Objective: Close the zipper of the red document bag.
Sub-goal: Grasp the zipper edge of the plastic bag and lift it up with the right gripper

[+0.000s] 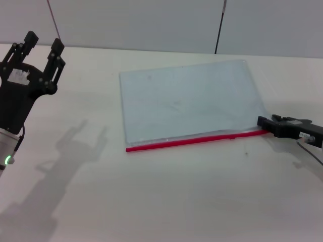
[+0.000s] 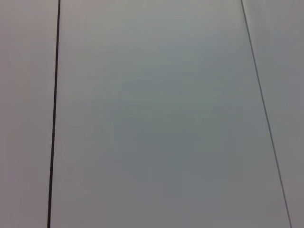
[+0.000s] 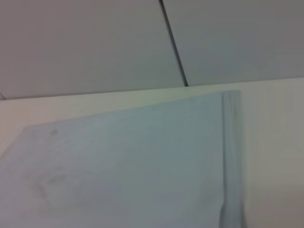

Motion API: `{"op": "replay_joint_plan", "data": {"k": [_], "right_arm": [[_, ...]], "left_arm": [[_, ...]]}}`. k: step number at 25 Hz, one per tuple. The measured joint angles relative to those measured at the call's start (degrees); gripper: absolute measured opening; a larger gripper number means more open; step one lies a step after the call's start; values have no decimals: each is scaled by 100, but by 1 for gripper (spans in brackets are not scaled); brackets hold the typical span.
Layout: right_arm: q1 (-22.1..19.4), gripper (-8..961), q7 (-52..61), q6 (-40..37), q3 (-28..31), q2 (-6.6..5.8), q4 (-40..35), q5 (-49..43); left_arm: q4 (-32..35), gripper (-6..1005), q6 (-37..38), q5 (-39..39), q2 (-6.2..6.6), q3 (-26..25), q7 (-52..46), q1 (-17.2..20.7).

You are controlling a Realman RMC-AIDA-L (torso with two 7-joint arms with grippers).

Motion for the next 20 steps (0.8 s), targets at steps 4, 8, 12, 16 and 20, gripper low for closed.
{"op": "replay_joint_plan", "data": {"k": [4,8,12,16,20], "right_arm": [[-70,497,9,-403,21,10,-171,15],[-173,595,45,-865,104,9,-350,71],[-195,698,255,-871,91,7,-489,24],[-201,696,351,-818,73,5,-520,-89],[-212,694,500,-747,76,-1,-523,-268]], "left_arm": [[0,554,0,0,0,0,0,6],[-3,554,1,0,0,0,0,8],[-2,554,0,0,0,0,0,4],[-14,554,1,0,0,0,0,-5],[-14,554,0,0,0,0,0,-2]]}}
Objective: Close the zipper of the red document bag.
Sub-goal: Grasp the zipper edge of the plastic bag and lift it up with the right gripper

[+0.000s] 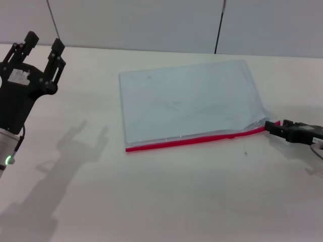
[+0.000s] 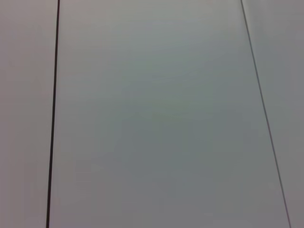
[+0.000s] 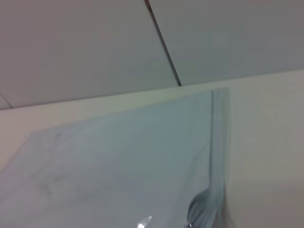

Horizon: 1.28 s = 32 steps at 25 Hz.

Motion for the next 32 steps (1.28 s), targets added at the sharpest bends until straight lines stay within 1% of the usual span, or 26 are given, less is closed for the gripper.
{"op": "replay_joint_plan", "data": {"k": [6,16,24,28,32], "right_arm": [[102,693,89,-23,-42,-8,30,-273],[280,677,108,-220,-129,34,161,-383],[327,656,141,-15,-75,38,226,-129],[327,646,186,222,-72,45,234,-110],[362,635,120,243,-91,45,294,-107]], "left_arm": [[1,554,0,0,0,0,0,-3],[6,554,0,0,0,0,0,-10],[-1,555,0,0,0,0,0,-17],[-9,555,0,0,0,0,0,-24],[-10,555,0,0,0,0,0,-26]]}}
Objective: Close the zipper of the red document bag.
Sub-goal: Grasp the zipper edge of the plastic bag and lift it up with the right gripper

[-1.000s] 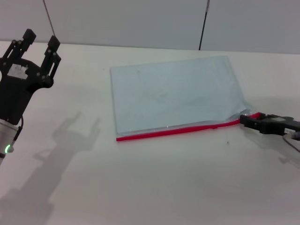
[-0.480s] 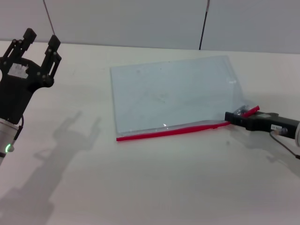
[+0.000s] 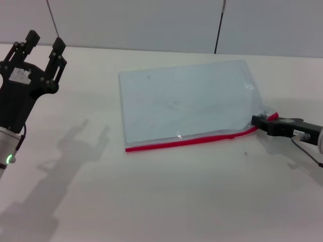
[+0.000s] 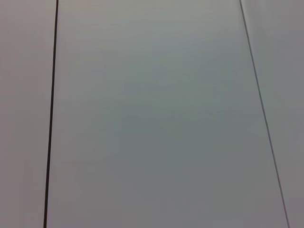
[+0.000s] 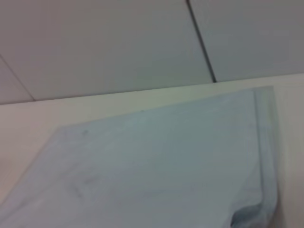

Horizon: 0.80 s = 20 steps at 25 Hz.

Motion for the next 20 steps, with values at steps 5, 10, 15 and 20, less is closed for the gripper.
{"op": "replay_joint_plan", "data": {"k": [5,10,15,20], "right_arm": [[23,259,-216,-132,19,5,114,3],[30,91,-309,-287,22,2,146,10],[41,14,-488,-541,23,-1,169,133],[45,14,-819,-1118,22,-3,261,472]], "left_arm": [[1,555,0,0,0,0,0,1],[-2,555,0,0,0,0,0,1],[-2,555,-7,28,0,0,0,1],[27,555,-114,597,1,0,6,-96]]}}
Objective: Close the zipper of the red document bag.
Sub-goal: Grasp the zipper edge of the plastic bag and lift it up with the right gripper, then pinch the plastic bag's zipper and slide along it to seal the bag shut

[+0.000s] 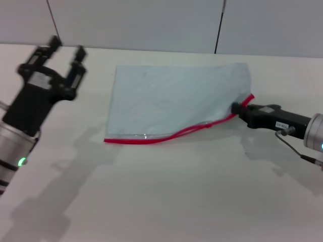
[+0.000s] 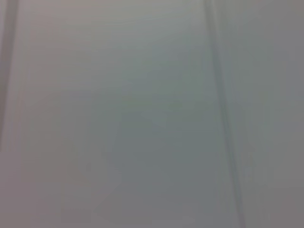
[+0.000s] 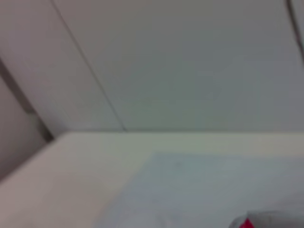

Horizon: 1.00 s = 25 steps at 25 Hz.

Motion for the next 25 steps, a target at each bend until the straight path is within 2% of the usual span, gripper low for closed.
{"op": "replay_joint_plan", "data": {"k": [6,11,18,25], "right_arm": [[185,23,-347,-333,-3,1,303,371],[439,31,-462,-382,-32,6,584,395],[576,41,-500,-628,-40,7,726,384],[603,51,-502,-806,-63,0,779,348]], "left_arm": [[13,555,-398,1257,-6,0,569,-254],[-153,553,-894,1919,-33,3,1227,-449],[-390,518,-1512,2052,-40,14,2007,-557],[-434,483,-1651,2012,-44,-44,2362,-561]]}}
